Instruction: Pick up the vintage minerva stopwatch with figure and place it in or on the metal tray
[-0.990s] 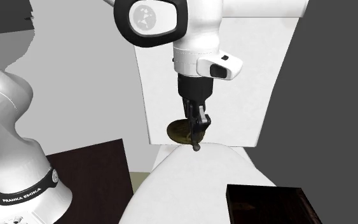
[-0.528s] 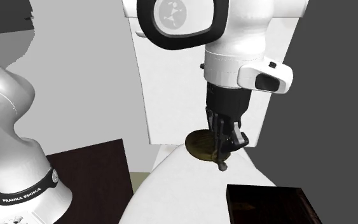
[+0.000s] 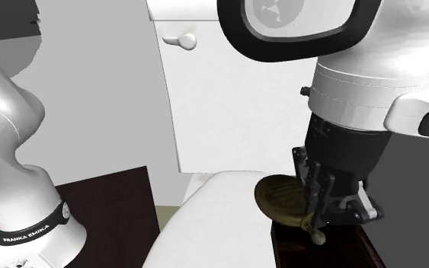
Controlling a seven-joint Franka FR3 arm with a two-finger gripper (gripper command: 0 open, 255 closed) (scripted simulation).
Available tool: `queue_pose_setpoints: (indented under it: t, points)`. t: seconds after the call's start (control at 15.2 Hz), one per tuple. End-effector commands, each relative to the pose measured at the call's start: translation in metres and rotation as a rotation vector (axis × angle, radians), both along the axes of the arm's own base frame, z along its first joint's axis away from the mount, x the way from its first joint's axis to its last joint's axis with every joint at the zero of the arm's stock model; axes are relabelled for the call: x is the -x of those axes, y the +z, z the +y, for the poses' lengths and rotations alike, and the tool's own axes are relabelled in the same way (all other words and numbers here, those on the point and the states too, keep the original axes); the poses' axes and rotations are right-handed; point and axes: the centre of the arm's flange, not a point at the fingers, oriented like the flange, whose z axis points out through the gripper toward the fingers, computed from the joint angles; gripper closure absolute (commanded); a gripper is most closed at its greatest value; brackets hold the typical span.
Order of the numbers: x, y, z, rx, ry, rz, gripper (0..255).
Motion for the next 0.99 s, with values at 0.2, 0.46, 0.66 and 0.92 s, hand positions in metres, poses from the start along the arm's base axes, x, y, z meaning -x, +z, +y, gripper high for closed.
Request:
queue_pose_setpoints:
  t: [0.2, 0.46, 0.66, 0.92]
  points:
    - [-0.018, 0.005, -0.065, 0.001, 0.002, -0.001, 255]
    - [-0.032, 0.009, -0.123, 0.001, 0.002, -0.001, 255]
    - [-0.032, -0.007, -0.123, 0.001, 0.002, -0.001, 255]
    - [-0.032, -0.028, -0.123, 0.001, 0.002, -0.001, 255]
